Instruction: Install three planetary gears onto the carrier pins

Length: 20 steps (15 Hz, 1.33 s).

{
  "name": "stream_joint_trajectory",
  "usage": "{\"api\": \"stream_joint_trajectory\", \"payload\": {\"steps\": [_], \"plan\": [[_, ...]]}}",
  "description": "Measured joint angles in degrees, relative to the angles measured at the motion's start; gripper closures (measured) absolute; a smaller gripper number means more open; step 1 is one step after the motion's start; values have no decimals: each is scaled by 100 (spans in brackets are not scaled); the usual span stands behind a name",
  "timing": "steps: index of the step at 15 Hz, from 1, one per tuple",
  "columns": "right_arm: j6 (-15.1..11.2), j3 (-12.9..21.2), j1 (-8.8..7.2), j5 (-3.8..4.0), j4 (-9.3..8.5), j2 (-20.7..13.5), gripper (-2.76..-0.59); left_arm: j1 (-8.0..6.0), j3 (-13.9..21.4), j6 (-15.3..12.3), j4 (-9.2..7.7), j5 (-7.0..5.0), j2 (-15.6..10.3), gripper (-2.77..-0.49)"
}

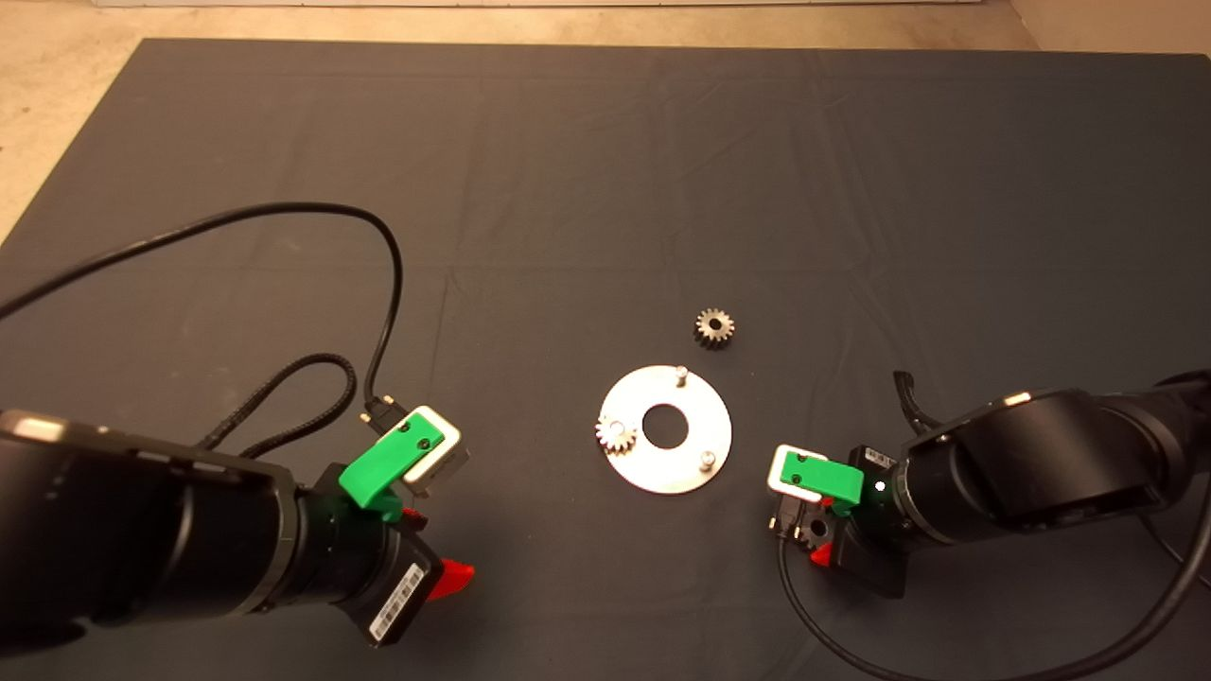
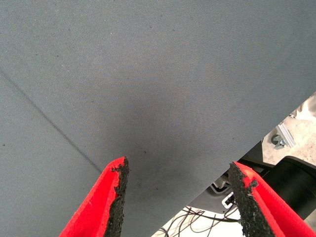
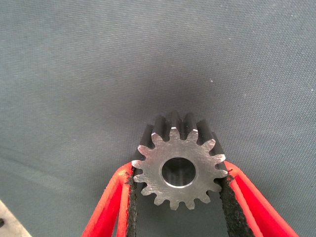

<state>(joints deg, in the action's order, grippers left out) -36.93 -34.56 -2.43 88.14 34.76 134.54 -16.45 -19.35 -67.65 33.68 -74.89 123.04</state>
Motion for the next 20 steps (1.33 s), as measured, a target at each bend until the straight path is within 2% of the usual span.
{"api": "stream_joint_trajectory", "payload": {"steps": [2, 5, 8, 12, 14, 16, 19, 20], "plan": [[-4, 41, -94, -7, 0, -7, -92, -9, 0, -29, 2, 2, -2, -134], [-17, 66, -316, -7, 0, -9, -92, -9, 0, -33, 2, 5, -2, -134], [-77, 69, -424, -2, -2, 5, -92, -39, 0, -173, 2, 5, -2, -134], [-509, 132, -863, 0, -33, 252, -91, -56, 0, -234, 9, 43, 0, -134], [-756, 185, -1072, -2, -92, 430, -92, -59, 0, -266, 8, 151, 24, -134], [-980, 216, -1185, -11, -202, 570, -92, -56, 0, -286, 7, 201, 66, -134], [-1194, 226, -1270, -10, -445, 715, -91, -56, 0, -307, 7, 207, 89, -134], [-1271, 227, -1303, -5, -478, 751, -91, -56, 0, -308, 7, 215, 116, -134]]}}
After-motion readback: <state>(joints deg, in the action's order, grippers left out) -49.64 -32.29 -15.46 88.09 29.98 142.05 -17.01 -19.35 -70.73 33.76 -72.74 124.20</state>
